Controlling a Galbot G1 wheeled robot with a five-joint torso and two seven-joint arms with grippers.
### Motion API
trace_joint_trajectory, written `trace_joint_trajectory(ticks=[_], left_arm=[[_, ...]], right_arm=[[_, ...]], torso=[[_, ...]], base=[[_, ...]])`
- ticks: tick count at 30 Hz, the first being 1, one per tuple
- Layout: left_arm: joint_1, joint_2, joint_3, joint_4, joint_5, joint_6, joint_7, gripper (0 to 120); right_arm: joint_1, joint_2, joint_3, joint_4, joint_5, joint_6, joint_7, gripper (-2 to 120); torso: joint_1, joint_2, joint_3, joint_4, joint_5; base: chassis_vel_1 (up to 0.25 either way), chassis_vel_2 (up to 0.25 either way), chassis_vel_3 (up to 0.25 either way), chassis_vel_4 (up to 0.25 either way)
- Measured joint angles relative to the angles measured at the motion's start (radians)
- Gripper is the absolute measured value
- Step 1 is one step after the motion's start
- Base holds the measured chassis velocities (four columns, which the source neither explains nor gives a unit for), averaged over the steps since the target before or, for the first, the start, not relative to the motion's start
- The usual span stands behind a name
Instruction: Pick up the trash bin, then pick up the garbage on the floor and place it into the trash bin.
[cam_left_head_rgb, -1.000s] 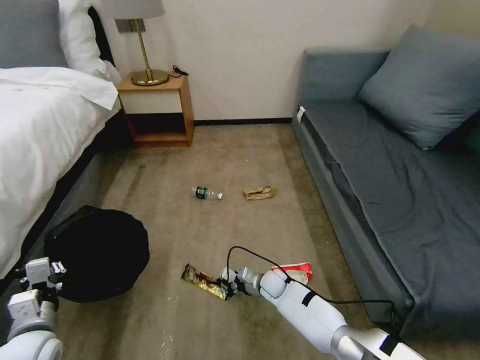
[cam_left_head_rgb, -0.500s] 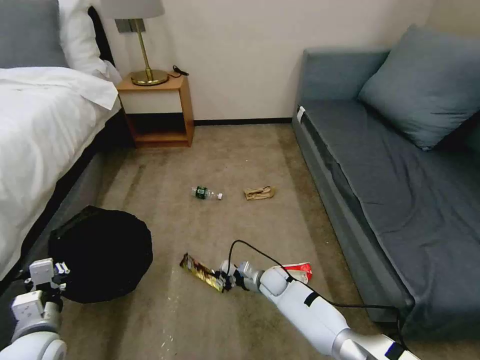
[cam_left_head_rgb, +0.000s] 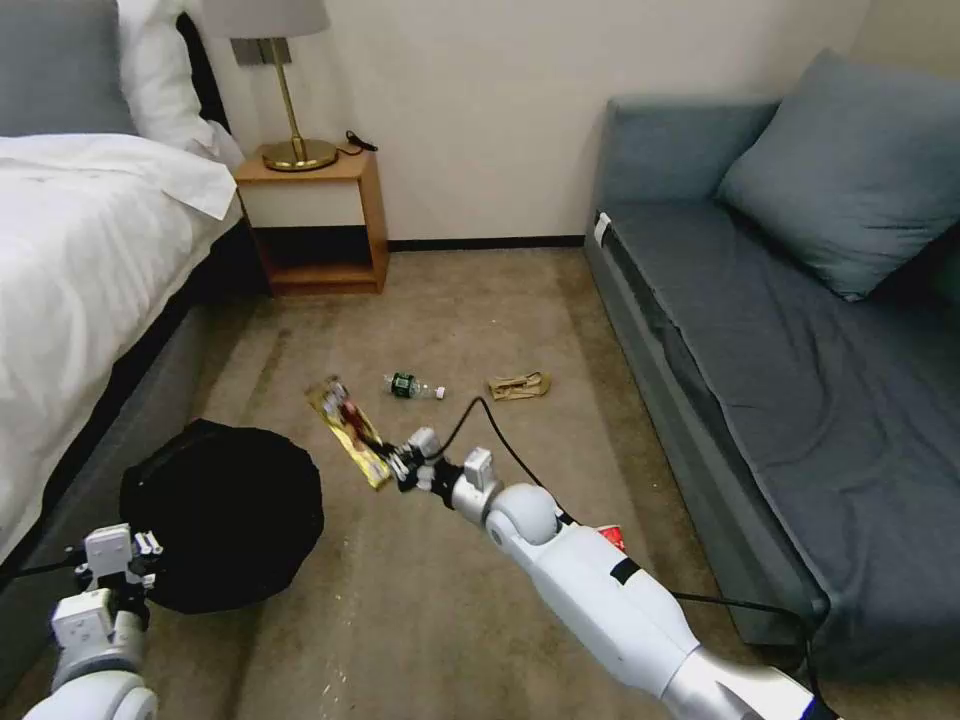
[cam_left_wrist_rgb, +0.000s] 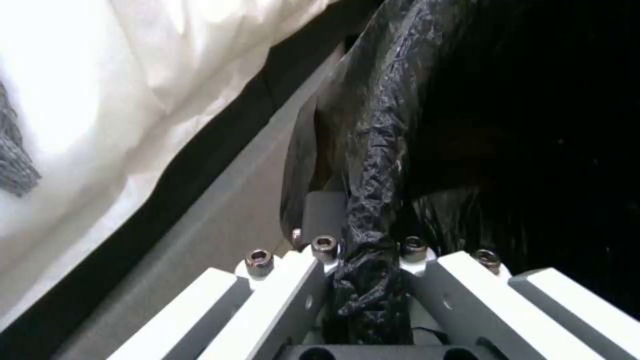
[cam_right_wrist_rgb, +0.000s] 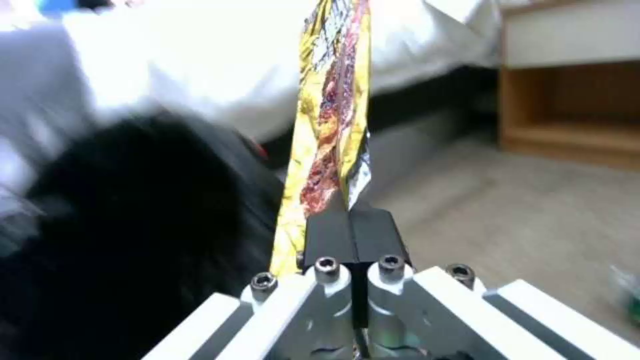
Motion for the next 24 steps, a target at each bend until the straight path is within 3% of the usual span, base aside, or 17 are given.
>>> trace_joint_trajectory(ticks=[9, 24], left_arm=[[0.0, -0.019, 0.012, -0.017, -0.001, 0.003, -0.009, 2], [0.039, -0.047, 0.012, -0.1, -0.033, 0.018, -0.017, 2]], right_arm=[[-0.045, -0.005, -0.107, 0.164, 0.04, -0.051, -0.031, 0], [0.007, 0.067, -0.225, 0.013, -0.049, -0.036, -0.01, 0]], torso=[[0.0, 0.0, 0.0, -0.0001, 0.0], [0.0, 0.0, 0.0, 0.0, 0.0]], base=[[0.0, 0.0, 0.0, 0.0], [0.0, 0.0, 0.0, 0.0]])
